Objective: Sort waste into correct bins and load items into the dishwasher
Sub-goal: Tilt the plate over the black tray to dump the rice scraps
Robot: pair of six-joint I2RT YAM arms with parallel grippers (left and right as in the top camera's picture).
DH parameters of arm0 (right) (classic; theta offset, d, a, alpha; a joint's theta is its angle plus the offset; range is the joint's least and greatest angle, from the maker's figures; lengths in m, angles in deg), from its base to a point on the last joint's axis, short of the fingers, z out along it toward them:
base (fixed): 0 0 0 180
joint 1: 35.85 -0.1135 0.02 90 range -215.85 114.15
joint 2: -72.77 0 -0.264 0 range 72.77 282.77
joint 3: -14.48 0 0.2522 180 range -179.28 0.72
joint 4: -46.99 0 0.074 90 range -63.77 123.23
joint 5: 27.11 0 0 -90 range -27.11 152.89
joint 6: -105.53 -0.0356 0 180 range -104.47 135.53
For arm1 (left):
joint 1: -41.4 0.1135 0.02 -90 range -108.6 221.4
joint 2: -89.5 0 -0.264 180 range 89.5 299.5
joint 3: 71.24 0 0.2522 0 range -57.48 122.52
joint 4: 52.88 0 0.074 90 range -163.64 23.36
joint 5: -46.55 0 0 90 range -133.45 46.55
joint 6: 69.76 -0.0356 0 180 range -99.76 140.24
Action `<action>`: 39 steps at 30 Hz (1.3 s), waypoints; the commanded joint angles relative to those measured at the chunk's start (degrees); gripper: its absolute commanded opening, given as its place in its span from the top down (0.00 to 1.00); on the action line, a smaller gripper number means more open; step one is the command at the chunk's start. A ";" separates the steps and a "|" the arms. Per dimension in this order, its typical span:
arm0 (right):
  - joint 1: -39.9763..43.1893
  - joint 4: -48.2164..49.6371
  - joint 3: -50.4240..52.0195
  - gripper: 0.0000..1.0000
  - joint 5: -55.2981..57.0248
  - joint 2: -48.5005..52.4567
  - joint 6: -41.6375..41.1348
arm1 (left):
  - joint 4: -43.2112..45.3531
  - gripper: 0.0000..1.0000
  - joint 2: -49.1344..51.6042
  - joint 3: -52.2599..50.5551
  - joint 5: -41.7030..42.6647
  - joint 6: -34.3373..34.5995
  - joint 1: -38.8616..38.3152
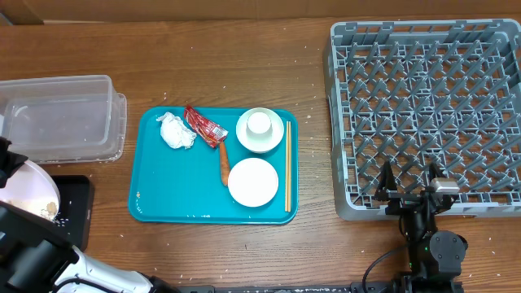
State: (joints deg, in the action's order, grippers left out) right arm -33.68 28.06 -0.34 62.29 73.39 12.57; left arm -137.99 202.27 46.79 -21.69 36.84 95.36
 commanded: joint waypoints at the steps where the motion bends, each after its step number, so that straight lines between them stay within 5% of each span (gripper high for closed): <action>1: 0.15 0.37 0.59 0.00 0.55 -0.46 0.20 | -0.17 0.96 0.37 1.22 9.57 -2.54 2.23; 20: 0.15 0.37 0.59 0.00 0.55 -0.46 0.22 | -3.58 0.96 0.37 1.22 22.58 -1.38 13.22; 27: 0.15 0.37 0.59 0.00 0.55 -0.46 0.22 | -4.68 0.96 0.35 1.22 35.74 -2.27 13.64; 39: 0.15 0.37 0.59 0.00 0.55 -0.46 0.22 | -8.48 0.96 0.37 1.22 32.04 -0.22 16.00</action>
State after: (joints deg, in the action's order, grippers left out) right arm -33.68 28.10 -0.34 62.29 73.39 12.59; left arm -144.24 202.27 46.85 10.81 36.76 110.04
